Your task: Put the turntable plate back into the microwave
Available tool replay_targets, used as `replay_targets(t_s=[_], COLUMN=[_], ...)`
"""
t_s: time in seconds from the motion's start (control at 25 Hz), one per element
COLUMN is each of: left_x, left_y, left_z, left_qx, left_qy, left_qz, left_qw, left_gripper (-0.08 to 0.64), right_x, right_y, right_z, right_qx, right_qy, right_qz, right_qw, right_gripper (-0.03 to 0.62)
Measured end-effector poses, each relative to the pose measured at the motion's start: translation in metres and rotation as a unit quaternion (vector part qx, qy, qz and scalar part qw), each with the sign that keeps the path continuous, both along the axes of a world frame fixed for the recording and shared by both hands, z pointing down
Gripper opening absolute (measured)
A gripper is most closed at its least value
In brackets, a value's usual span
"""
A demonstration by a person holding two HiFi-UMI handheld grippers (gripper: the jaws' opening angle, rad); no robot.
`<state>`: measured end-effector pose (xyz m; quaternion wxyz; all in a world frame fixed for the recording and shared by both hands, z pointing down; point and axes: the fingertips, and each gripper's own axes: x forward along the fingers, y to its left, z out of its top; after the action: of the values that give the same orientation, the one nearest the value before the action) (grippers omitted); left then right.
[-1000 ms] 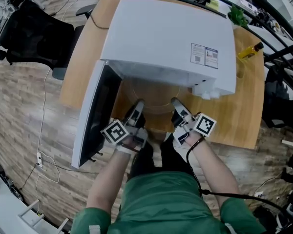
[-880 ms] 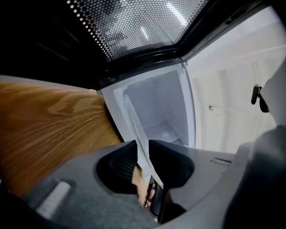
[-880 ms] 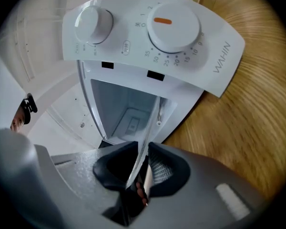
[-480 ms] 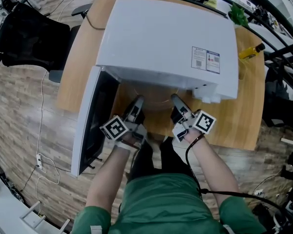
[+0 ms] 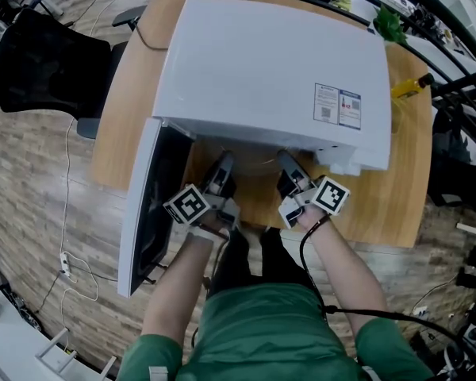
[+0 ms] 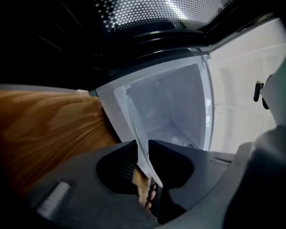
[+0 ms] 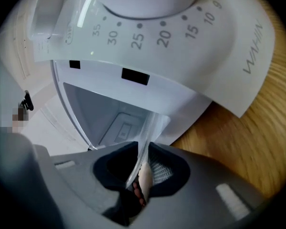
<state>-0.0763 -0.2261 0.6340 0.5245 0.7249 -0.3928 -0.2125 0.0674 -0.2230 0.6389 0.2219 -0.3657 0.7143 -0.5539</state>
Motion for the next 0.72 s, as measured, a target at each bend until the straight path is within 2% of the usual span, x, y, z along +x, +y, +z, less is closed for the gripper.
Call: replay_targets(t_s=[0.52,0.64,0.72], left_x=[0.0,0.002,0.003], left_y=[-0.015,-0.013,-0.011], left_z=[0.009,0.01,0.01], left_qx=[-0.032,-0.038,-0.04], left_qy=[-0.033,-0.043,-0.046], left_qz=[-0.007,-0.005,-0.007], left_qw=[0.9989,0.9983,0.9981], left_gripper=[0.09,0.104,0.115], right_x=[-0.003,-0.008,-0.009], right_y=[-0.011,-0.006,0.0], right_z=[0.005,0.003,0.006], right_qx=[-0.035,-0.044,-0.053], right_qy=[0.018,0.014,0.02], right_qz=[0.015,0.008,0.008], right_qw=[0.999,0.999,0.998], right_gripper=[0.072,0.151,0.166])
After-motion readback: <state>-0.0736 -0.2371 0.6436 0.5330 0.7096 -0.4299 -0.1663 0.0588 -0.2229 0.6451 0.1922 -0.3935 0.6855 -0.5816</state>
